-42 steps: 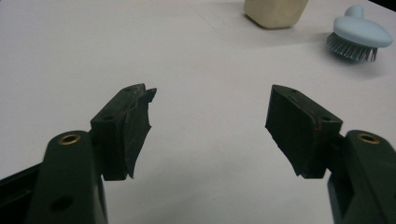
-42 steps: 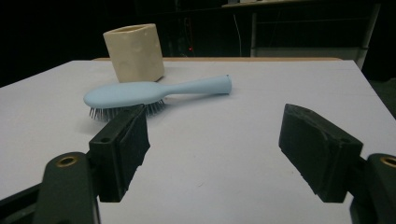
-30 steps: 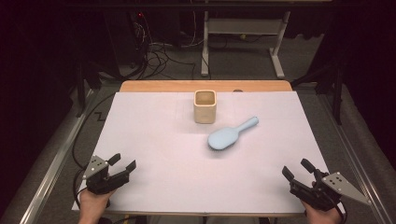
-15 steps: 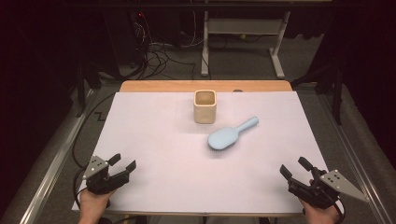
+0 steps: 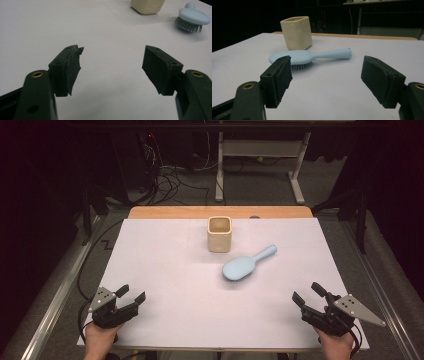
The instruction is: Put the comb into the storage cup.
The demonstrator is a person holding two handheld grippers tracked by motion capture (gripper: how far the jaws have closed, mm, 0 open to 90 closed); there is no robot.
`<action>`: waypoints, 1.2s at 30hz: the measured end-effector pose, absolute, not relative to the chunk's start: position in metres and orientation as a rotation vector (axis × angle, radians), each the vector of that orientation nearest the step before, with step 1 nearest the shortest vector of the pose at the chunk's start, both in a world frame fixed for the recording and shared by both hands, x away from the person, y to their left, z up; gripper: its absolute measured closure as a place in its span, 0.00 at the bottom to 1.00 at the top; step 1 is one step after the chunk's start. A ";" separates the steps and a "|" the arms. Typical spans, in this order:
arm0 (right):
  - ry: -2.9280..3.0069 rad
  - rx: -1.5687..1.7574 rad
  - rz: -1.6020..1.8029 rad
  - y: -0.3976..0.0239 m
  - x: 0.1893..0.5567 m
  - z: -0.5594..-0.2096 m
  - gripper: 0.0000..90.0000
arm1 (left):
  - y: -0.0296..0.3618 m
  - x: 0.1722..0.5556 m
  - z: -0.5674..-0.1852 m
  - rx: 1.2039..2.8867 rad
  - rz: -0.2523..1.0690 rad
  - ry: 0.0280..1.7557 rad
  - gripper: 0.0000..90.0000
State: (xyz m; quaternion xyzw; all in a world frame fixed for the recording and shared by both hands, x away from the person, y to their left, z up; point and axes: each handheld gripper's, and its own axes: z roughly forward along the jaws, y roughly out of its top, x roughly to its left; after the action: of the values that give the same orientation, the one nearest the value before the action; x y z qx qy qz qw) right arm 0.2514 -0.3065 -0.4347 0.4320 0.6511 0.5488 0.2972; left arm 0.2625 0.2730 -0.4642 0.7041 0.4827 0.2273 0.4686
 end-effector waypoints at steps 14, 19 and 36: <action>1.745 1.125 1.463 -0.295 0.265 -0.430 0.30 | 0.273 0.263 -0.464 1.726 0.552 1.184 0.35; 1.754 1.116 1.463 -0.291 0.271 -0.429 0.30 | 0.273 0.263 -0.464 1.726 0.550 1.184 0.35; 1.781 1.113 1.498 -0.279 0.288 -0.426 0.30 | 0.273 0.263 -0.465 1.725 0.549 1.184 0.35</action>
State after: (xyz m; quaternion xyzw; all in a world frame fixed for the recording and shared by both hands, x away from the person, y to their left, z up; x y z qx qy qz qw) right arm 0.2883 -0.2786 -0.4257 0.4147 0.6634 0.5577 0.2772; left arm 0.2632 0.2731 -0.4647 0.7040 0.4832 0.2240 0.4699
